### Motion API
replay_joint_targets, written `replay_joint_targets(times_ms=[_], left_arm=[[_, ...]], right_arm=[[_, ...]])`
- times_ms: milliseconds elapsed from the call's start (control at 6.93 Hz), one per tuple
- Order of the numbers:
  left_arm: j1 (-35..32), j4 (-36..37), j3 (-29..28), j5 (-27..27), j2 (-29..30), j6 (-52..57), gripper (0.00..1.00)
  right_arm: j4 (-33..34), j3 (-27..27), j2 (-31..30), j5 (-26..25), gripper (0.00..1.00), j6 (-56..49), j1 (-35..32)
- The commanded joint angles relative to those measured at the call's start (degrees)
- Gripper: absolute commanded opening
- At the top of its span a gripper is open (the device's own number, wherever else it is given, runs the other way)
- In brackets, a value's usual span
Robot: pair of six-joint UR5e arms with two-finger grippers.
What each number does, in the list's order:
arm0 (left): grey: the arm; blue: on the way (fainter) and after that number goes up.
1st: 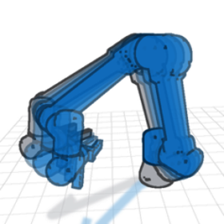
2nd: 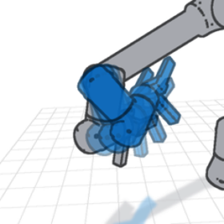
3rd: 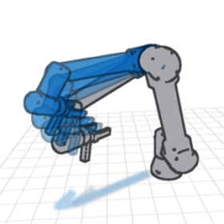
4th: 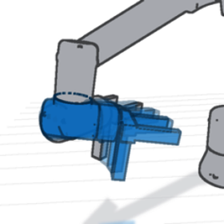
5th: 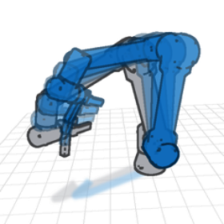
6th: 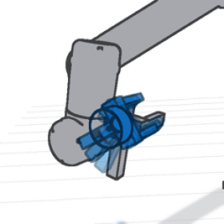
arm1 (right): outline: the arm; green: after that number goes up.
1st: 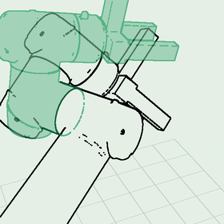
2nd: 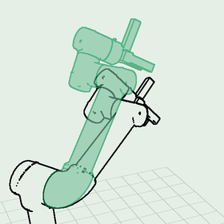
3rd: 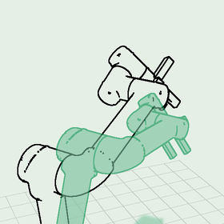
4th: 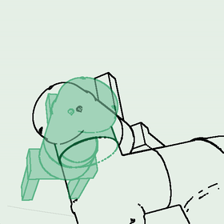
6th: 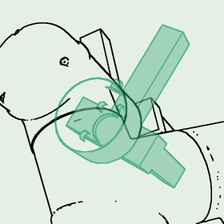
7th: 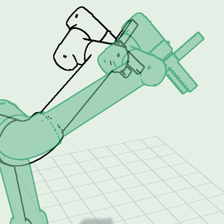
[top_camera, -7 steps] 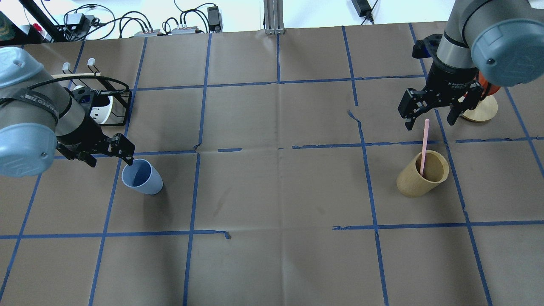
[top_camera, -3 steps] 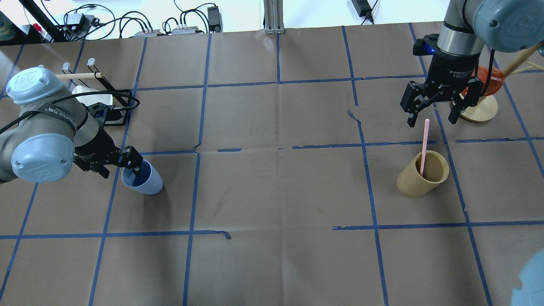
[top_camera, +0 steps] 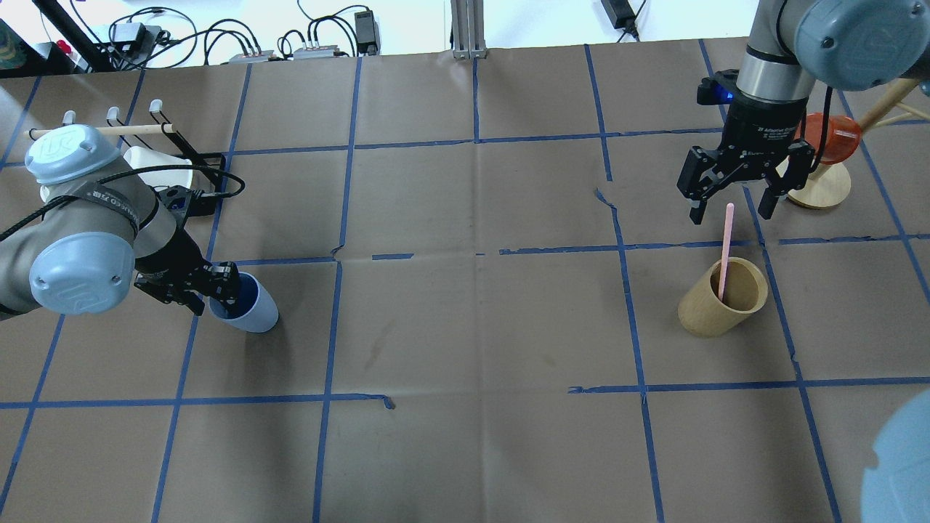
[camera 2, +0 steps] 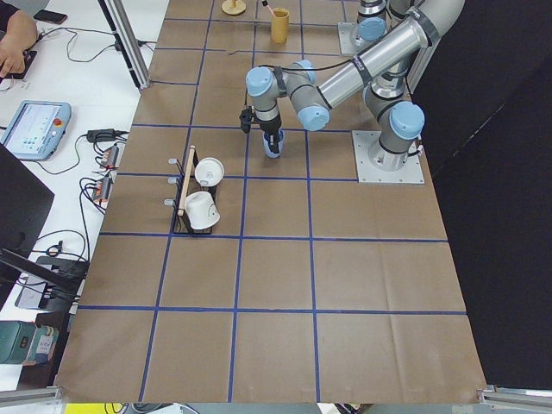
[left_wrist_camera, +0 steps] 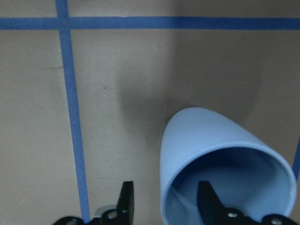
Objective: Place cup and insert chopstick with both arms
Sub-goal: 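Carry the blue cup to center with left gripper while right grasps chopstick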
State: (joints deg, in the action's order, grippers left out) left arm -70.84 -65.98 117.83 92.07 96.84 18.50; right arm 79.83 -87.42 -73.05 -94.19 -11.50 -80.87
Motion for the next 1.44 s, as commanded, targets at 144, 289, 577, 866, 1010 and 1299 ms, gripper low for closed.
replay_joint_targets(times_ms=[144,289,577,866,1010,1299], left_arm=[[-0.2,0.1,-0.8,0.0,0.1,-0.1,0.00],[-1.3,-0.7,-2.9,-0.2,0.3,-0.9,0.00],[-7.1,-3.4,-7.0,-0.7,0.5,-6.9,0.00],[-15.4,-2.6,-8.6,-3.2,2.6,-20.5,0.00],[-19.8,-2.5,-11.8,-3.8,4.4,-28.5,0.00],[-30.6,-0.5,-19.9,-5.1,12.7,-42.3,0.00]], right_arm=[[0.8,-0.2,0.4,-0.7,1.00,0.3,-0.1],[1.8,0.0,1.0,-0.8,0.99,1.6,-0.2],[1.6,0.2,1.1,-0.6,0.55,3.6,-0.3],[1.1,0.0,0.9,-0.5,0.07,4.0,-0.4],[1.0,0.0,0.8,-0.6,0.07,4.0,-0.4],[0.8,-0.2,0.7,-0.6,0.06,4.0,-0.5]])
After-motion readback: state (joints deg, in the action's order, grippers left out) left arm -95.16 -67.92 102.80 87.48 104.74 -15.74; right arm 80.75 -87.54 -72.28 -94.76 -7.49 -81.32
